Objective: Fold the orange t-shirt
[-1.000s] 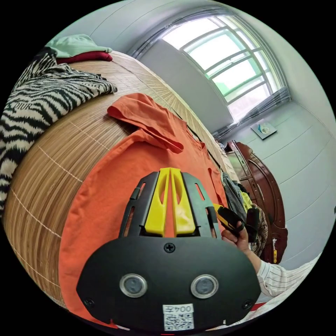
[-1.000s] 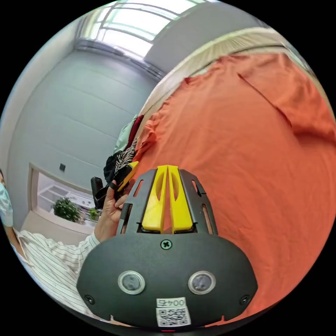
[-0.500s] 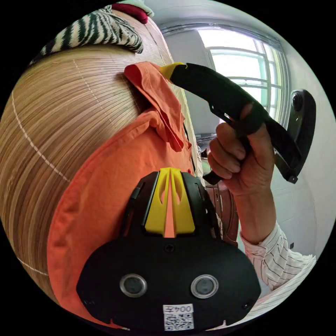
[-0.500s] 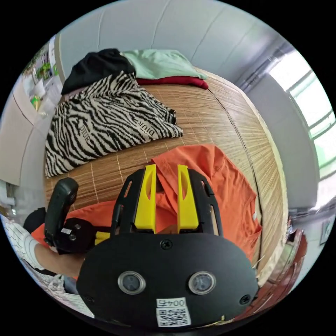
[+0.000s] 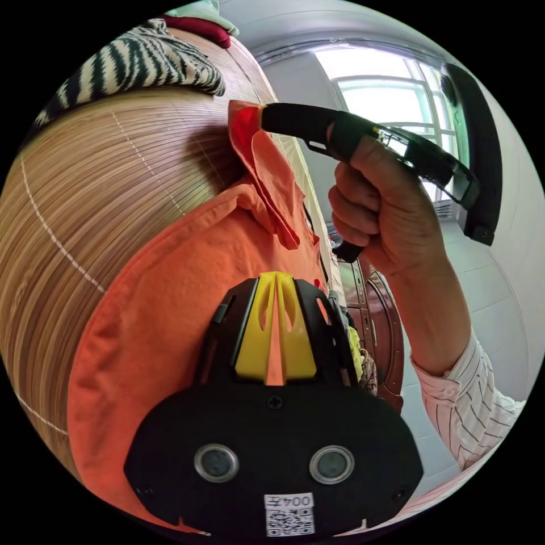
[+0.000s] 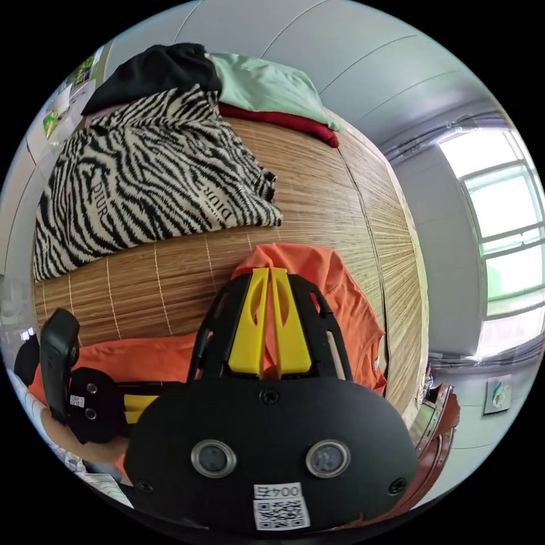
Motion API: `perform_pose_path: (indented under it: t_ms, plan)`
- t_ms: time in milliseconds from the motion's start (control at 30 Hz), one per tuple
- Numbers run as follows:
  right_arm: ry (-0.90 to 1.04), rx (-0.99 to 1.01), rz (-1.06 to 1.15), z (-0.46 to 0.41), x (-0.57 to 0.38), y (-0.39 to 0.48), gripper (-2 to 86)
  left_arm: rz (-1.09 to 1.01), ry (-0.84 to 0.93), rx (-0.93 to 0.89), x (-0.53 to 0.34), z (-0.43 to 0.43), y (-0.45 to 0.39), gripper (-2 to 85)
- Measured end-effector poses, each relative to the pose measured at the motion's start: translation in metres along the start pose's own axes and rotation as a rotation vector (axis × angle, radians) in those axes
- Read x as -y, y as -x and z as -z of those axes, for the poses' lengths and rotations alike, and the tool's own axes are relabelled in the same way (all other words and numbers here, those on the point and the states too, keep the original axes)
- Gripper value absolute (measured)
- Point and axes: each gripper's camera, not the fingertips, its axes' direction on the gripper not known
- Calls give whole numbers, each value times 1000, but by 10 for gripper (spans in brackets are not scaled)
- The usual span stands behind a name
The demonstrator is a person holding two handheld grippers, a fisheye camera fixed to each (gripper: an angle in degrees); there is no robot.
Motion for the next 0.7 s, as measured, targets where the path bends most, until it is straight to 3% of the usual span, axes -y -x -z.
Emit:
perform_pose_path:
  t_ms: [367,700]
  plan:
    - [-193,221,-420,40,-69,-181,-7,-47,-5,54,0,-6,-6,3]
    - [-260,520,-921,-37,-242,-285,-4,-62,-15,80,-8,-11,-12,3]
